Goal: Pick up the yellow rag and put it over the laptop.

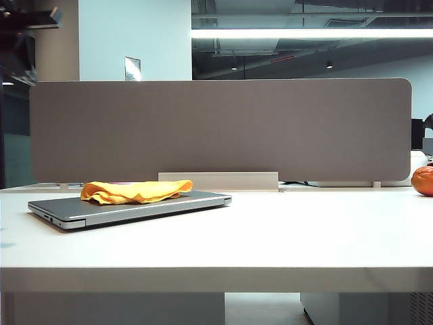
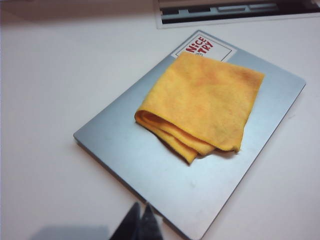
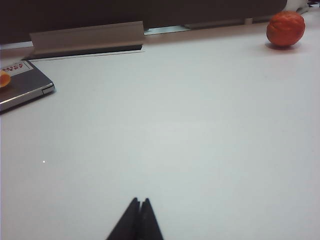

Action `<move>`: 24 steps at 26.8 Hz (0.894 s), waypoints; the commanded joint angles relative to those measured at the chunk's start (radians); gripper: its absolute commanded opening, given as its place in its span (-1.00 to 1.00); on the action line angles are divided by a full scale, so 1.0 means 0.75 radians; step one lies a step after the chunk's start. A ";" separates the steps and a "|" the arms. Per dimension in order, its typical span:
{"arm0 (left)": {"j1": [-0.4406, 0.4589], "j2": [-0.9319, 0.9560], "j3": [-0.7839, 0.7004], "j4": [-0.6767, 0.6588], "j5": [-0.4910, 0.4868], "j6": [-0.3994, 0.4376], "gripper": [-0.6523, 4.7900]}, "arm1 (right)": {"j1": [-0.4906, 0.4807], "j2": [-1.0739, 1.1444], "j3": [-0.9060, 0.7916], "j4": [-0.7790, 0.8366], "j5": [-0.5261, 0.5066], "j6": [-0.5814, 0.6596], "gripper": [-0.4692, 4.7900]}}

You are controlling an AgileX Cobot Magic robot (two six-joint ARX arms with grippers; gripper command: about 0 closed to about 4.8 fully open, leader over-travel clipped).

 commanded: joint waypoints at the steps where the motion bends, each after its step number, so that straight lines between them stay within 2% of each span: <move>1: -0.002 -0.120 -0.084 0.020 0.010 -0.010 -0.78 | -0.001 -0.001 -0.008 0.015 0.037 -0.016 -0.84; 9: -0.002 -0.473 -0.293 0.014 0.059 -0.061 -0.78 | -0.004 -0.001 -0.008 0.015 0.149 -0.016 -0.84; 12: -0.002 -0.606 -0.367 0.013 0.060 -0.076 -0.78 | -0.030 -0.001 -0.008 0.014 0.151 -0.015 -0.84; 24: -0.002 -0.799 -0.477 -0.031 0.060 -0.076 -0.78 | -0.067 -0.001 -0.008 -0.036 0.109 -0.009 -0.84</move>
